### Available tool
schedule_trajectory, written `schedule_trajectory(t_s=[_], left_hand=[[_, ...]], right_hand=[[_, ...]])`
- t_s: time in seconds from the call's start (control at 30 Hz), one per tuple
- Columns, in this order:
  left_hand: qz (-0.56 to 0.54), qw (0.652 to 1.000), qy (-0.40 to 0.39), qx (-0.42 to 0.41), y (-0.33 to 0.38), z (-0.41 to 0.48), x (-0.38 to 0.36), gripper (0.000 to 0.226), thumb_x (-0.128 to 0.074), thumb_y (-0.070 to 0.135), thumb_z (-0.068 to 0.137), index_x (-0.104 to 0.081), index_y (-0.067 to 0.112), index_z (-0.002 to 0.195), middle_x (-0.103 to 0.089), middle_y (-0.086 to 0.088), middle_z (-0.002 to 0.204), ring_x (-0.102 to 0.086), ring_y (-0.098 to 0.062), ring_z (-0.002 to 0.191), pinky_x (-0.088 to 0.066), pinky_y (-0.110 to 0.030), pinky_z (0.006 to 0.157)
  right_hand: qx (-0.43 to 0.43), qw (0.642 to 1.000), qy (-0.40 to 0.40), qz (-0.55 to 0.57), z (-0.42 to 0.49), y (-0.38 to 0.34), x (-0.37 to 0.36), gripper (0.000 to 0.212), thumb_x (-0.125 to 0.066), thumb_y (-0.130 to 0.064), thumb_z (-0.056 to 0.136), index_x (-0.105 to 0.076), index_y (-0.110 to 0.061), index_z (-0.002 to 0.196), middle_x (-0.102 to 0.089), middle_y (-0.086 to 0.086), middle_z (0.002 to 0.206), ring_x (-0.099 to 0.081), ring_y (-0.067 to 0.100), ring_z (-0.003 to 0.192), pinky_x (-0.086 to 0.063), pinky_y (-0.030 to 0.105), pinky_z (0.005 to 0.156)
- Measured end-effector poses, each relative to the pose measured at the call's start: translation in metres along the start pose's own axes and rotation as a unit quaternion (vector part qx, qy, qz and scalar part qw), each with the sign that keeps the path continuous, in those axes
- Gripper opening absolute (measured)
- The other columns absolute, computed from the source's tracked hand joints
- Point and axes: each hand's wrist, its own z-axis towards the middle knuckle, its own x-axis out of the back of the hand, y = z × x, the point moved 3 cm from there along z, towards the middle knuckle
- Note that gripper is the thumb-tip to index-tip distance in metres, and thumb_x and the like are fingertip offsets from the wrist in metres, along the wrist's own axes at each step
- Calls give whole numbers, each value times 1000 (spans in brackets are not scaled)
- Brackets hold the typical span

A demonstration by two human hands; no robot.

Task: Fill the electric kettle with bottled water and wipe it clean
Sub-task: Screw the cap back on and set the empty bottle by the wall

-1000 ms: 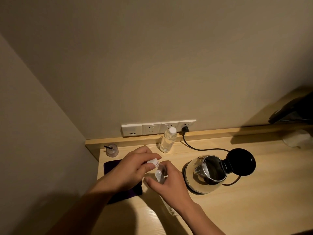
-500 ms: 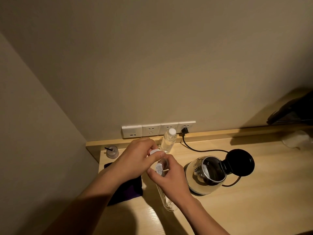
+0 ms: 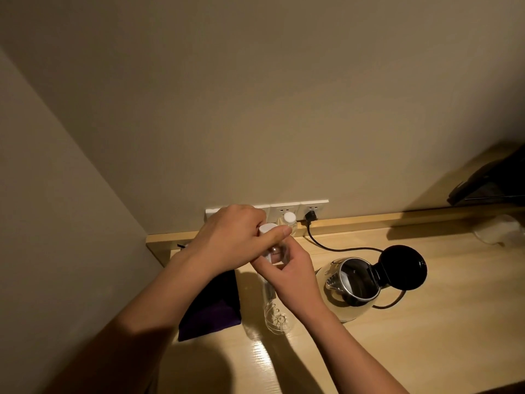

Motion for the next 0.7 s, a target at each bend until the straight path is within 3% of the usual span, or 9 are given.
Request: schedule_trajectory(t_s=[0.13,0.2,0.27,0.43,0.5,0.6,0.7], left_hand=[[-1,998,-25,-59,-1,6,-1,58,-28,78,88,-39,27,62,-48,7,65,-43,-7,60,-31,-35,58],[-15,996,-32,-84,-2,9,0,60,-29,76,89,-42,23,64,-48,6,66,-42,-9,60,-30,-36,57],[-31,995,-27,-95,-3,10,3,63,-31,75,91,-46,18,66,-48,3,67,-42,-13,60,-31,-36,56],[-48,994,-25,-91,-3,7,2,63,-33,71,93,-52,14,71,-51,1,70,-45,-15,63,-34,-35,58],[-150,987,-20,-52,-9,1,-3,59,-37,68,94,-61,15,80,-56,0,79,-51,-12,71,-41,-31,65],[-305,952,-33,22,-26,-19,-18,52,-47,69,89,-68,28,113,-63,5,107,-60,-2,96,-48,-18,84],[-324,941,-87,43,-36,-38,-40,64,-73,60,83,-51,43,141,-57,16,135,-59,0,119,-52,-22,96]], right_hand=[[6,999,-44,17,3,-1,3,39,-78,-44,75,-69,-33,111,-69,-12,88,-60,5,79,-52,23,69],[5,997,-71,43,5,-3,4,33,-79,-39,78,-70,-31,108,-72,-4,90,-68,23,85,-57,39,79],[5,995,-80,60,7,-5,4,31,-80,-39,78,-70,-29,106,-73,1,90,-70,39,91,-57,45,85],[4,992,-92,81,11,-3,4,36,-80,-39,78,-70,-23,108,-73,-1,92,-71,41,94,-57,46,89],[2,994,-75,84,13,-2,5,46,-81,-40,76,-69,-16,114,-73,7,97,-71,38,94,-57,53,92],[18,998,-29,52,16,-3,10,50,-80,-50,75,-68,-25,116,-71,0,108,-68,19,102,-55,43,93],[35,999,-30,-16,21,-4,13,48,-72,-65,74,-65,-46,117,-53,-5,114,-55,1,102,-46,15,87]])
